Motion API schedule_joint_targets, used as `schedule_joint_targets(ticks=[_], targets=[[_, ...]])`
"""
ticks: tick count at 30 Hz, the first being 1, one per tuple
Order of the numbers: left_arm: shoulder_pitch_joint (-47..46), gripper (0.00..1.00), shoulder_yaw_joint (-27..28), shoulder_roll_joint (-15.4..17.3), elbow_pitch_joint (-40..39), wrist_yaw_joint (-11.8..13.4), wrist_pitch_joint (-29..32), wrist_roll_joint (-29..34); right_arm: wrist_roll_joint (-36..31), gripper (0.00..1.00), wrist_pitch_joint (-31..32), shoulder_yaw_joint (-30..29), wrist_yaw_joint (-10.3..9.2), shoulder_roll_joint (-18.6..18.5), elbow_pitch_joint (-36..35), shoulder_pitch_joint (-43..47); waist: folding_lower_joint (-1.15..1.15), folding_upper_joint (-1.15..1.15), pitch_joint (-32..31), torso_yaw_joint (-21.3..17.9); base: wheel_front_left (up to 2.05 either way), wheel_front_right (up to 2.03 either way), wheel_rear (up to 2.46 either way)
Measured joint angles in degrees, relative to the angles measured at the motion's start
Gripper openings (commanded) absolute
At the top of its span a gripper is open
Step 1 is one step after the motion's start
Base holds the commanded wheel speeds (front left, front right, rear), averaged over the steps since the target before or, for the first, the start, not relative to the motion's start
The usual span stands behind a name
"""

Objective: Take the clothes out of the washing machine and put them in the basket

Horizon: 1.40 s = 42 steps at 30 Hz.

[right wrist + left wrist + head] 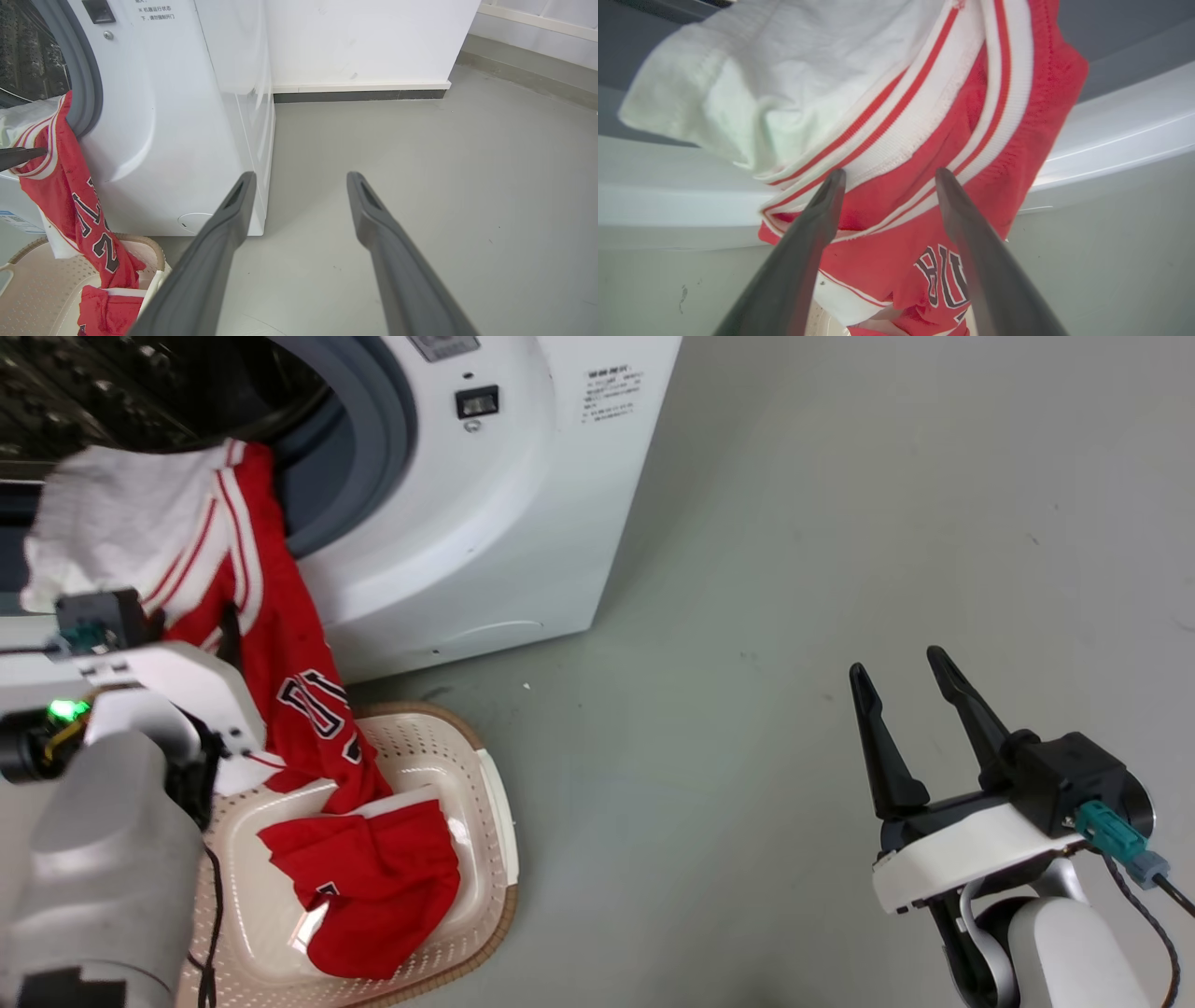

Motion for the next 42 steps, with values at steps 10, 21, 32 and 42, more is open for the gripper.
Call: schedule_joint_targets(ticks=[10,21,32,42], targets=[[-4.0,1.0,-0.6,2.6,4.8,-0.1,0.3,-0.1,1.0,1.0,-1.9,0.8,0.0,0.0,2.4,-1.7,0.0,0.0,2.6,-2.0,0.0,0.0,0.0],[-4.4,0.0,-1.5,1.7,6.4,-0.2,-2.4,-0.7,1.2,1.0,-2.3,0.2,0.0,0.0,3.8,-2.4,0.0,0.0,1.2,-1.0,0.0,0.0,0.0],[1.1,0.0,-1.5,-1.3,1.3,-0.6,-4.6,-2.0,-0.4,1.0,-0.8,-1.6,0.01,0.0,3.7,-0.3,0.0,0.0,-4.6,1.1,0.0,0.0,0.0],[13.5,0.0,0.4,-5.4,-14.7,0.2,-4.6,-1.9,-1.7,1.0,2.3,-3.3,0.0,0.0,1.4,5.0,0.0,0.0,-13.3,3.9,0.0,0.0,0.0]])
